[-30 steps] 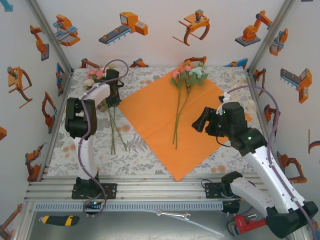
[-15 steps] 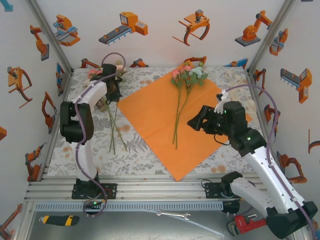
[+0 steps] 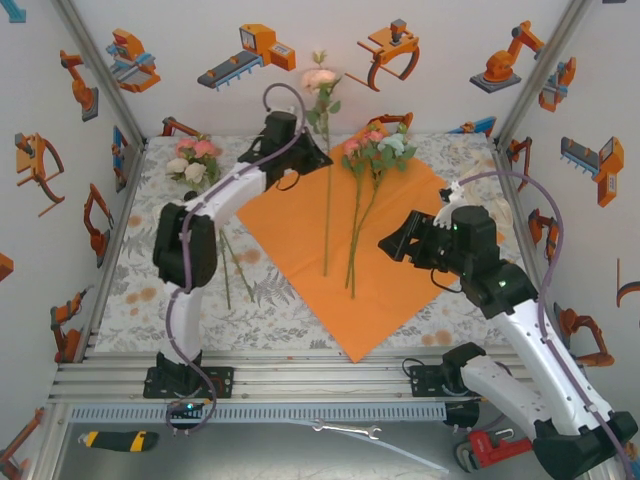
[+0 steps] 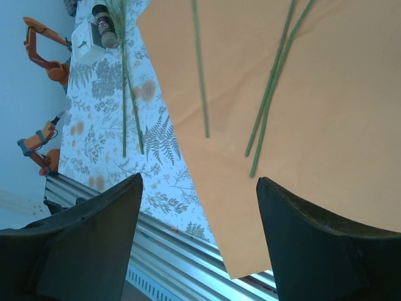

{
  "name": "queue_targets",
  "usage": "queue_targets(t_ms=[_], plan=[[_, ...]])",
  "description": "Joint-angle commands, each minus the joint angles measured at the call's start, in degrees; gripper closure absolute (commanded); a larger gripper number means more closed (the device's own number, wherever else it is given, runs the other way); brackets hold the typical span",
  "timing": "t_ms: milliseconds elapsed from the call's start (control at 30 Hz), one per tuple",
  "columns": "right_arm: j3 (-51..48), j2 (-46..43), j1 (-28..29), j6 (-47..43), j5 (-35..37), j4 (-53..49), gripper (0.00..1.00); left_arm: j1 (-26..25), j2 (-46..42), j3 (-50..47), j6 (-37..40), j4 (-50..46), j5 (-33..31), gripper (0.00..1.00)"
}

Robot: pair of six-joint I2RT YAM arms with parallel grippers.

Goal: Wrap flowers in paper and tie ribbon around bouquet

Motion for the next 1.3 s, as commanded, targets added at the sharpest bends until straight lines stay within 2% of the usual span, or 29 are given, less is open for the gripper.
queue_targets(t_ms=[0, 200, 467, 600, 733, 800, 1000, 1167, 1267], plan=[[-0.9, -1.1, 0.2, 0.2, 1.5, -0.5, 0.33, -1.6, 7.0, 5.8, -10.6, 9.0, 4.1, 1.00], [-1.1, -1.7, 0.2, -0.3, 2.2, -1.4, 0.33, -3.2, 17.4, 14.0, -12.3, 8.6, 6.1, 1.00], [-1.5, -1.5, 0.2, -1.0, 2.9, -1.6, 0.32, -2.6, 21.6, 14.1, -11.8, 6.8, 6.3, 0.99], [-1.1, -1.2, 0.2, -1.2, 2.8, -1.7, 0.33, -2.0, 22.1, 13.4, -12.0, 5.5, 6.1, 0.80], [-1.1, -1.4, 0.2, -0.9, 2.8, -1.9, 0.33, -1.5, 21.3, 11.4, -12.6, 7.2, 6.1, 0.67], [-1.1, -1.6, 0.2, -0.7, 2.8, -1.9, 0.33, -1.1, 20.7, 11.1, -12.7, 7.3, 6.4, 0.65], [-0.7, -2.4, 0.2, -0.1, 3.0, -2.4, 0.33, 0.5, 14.0, 7.8, -8.8, 5.0, 4.1, 0.53], [-0.9, -2.8, 0.2, 0.1, 3.0, -2.0, 0.33, 4.8, 0.1, -6.3, -2.4, 5.9, -3.7, 0.45], [-1.4, -2.5, 0.2, 0.2, 2.6, -1.1, 0.32, 8.4, -8.8, -13.3, 5.5, 1.0, -12.0, 0.43]])
